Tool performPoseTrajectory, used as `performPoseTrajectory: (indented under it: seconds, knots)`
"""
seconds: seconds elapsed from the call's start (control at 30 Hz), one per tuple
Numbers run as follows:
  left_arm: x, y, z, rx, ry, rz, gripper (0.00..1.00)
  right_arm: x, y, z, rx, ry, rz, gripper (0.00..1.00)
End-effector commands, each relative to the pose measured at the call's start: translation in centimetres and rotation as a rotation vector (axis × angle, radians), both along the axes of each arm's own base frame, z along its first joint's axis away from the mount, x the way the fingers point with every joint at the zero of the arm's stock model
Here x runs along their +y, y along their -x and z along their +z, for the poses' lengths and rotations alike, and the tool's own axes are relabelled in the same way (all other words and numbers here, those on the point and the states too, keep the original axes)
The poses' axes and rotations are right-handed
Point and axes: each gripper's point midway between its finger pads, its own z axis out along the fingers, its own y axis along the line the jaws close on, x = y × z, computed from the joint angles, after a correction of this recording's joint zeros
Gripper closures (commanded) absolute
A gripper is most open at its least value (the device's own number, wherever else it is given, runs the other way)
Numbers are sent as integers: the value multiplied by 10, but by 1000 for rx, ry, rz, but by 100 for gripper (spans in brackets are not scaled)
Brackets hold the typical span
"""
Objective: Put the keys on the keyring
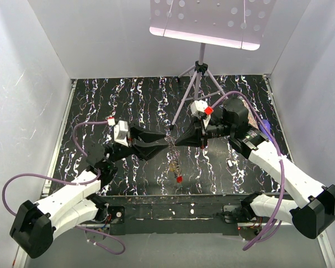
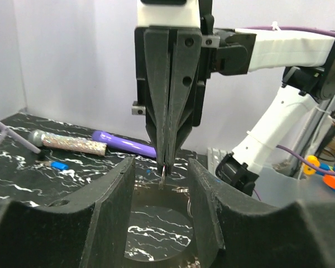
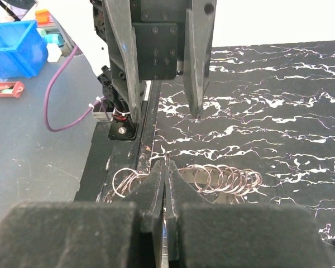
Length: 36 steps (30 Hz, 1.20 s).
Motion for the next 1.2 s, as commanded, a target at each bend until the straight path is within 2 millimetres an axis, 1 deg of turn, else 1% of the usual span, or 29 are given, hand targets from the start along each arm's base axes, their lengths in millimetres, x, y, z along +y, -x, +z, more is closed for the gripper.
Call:
performPoseTrajectory:
  seconds: [0.0,0.17,0.23,0.4,0.67,0.8,1.0,1.17]
  knots:
    - [-5,14,10,-11,-11,-102,60,0,6,27,-26,-68,20,99]
    - [-7,9,1,-1,-55,-82,60,0,6,28,-24,-69,19,99]
    - [-8,9,2,-11,-60,-83,60,1,5,27,-21,-69,18,99]
    - [-13,6,-3,5,-86,-104,69,2,3,27,-10,-71,16,99]
    - [-17,0,-9,23,-119,-97,75,4,2,26,2,-68,16,99]
    - [-19,0,-9,24,-130,-106,78,4,1,24,7,-65,18,99]
    - [-22,4,-11,16,-143,-137,88,5,1,24,12,-63,20,99]
    - [-24,4,-14,20,-159,-144,87,5,0,23,14,-62,18,99]
